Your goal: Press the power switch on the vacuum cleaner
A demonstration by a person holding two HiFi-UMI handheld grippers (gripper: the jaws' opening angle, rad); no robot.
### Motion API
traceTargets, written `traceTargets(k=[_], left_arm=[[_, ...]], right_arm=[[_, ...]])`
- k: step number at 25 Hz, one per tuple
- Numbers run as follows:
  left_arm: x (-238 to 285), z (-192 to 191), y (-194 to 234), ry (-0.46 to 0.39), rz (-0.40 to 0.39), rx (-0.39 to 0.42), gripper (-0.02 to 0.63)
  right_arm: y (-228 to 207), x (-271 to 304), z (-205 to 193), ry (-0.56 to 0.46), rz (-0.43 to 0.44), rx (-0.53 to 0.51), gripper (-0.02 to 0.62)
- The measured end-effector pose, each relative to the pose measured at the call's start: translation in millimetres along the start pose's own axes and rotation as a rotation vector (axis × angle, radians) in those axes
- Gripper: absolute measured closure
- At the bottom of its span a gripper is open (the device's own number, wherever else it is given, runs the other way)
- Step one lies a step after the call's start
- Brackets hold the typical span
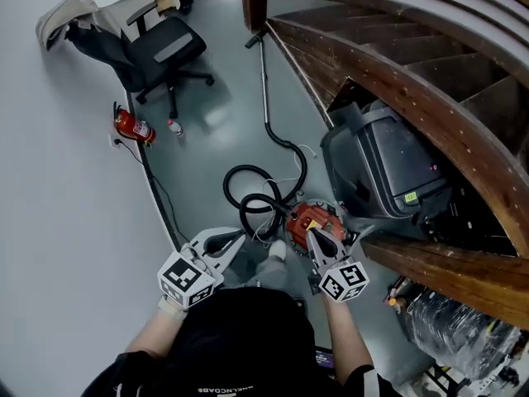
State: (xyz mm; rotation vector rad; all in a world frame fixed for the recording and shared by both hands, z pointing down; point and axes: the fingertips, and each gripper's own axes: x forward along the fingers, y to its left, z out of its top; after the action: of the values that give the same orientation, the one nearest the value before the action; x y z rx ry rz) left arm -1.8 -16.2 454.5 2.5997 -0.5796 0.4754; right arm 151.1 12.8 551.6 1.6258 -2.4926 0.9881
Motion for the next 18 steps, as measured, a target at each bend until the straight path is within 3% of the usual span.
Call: traceTargets(k=[9,18], left_arm=[[22.3,-37.2,5.0,0.094,0.015,-0.052,0.591],[47.7,-74.3,13.6,0.151,0.032,-0.112,0.591]], right_arm=[[-98.3,6.7,-107.7,0.230,-0.199,0.001,0.568],[-174.5,25.2,-221.3,0.488,-0.289,-0.017,0.568]])
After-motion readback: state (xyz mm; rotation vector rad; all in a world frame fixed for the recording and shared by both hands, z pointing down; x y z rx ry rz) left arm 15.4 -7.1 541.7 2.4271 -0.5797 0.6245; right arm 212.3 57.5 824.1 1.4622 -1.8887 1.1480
